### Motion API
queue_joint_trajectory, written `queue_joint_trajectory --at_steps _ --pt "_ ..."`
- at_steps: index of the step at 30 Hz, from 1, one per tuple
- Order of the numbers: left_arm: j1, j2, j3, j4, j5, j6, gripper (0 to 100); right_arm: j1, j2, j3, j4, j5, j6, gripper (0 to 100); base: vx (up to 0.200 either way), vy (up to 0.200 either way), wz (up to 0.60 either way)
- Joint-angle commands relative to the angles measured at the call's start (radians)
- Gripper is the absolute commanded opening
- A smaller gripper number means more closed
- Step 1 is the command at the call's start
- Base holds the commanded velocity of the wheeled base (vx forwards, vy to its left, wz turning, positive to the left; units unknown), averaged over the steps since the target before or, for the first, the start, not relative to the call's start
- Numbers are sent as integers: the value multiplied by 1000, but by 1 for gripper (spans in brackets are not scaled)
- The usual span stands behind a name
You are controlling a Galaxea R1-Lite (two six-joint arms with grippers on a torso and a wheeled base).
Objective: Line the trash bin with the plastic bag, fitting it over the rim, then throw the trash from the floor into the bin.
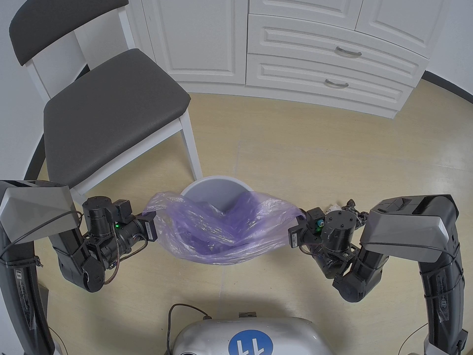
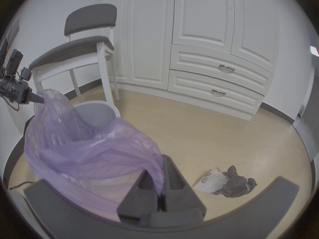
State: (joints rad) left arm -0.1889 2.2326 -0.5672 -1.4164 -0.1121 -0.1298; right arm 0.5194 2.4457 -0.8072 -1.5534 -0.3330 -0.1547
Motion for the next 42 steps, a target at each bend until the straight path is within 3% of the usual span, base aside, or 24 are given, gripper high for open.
queue_joint_trajectory --at_steps 1,11,12,15,22,26,27,28,33,35,42 --pt "9 62 -2 10 -1 7 0 -10 42 34 -17 2 -19 0 0 0 0" --pt "22 104 -20 8 -1 21 0 -19 75 31 -17 15 -43 0 0 0 0" --pt "23 101 -20 10 -1 21 0 -21 67 37 -17 20 -43 100 0 0 0" --pt "23 93 -17 8 -3 21 0 -30 41 51 -17 52 -29 100 0 0 0" --pt "23 82 -13 10 -3 21 0 -119 -109 224 -17 404 147 100 0 0 0" --pt "31 93 -19 11 -3 21 0 -196 -120 261 -17 604 205 100 0 0 0" --pt "29 93 -19 11 -3 21 0 -197 -120 261 -17 611 207 100 0 0 0" --pt "31 94 -20 11 -3 21 0 -223 -114 266 -17 672 211 100 0 0 0" --pt "32 96 -28 11 -1 21 0 -292 -102 283 -17 833 248 100 0 0 0" --pt "36 101 -31 14 0 21 0 -311 -97 284 -17 874 254 100 0 0 0" --pt "37 105 -37 39 3 22 0 -344 -91 287 -17 893 256 100 0 0 0"
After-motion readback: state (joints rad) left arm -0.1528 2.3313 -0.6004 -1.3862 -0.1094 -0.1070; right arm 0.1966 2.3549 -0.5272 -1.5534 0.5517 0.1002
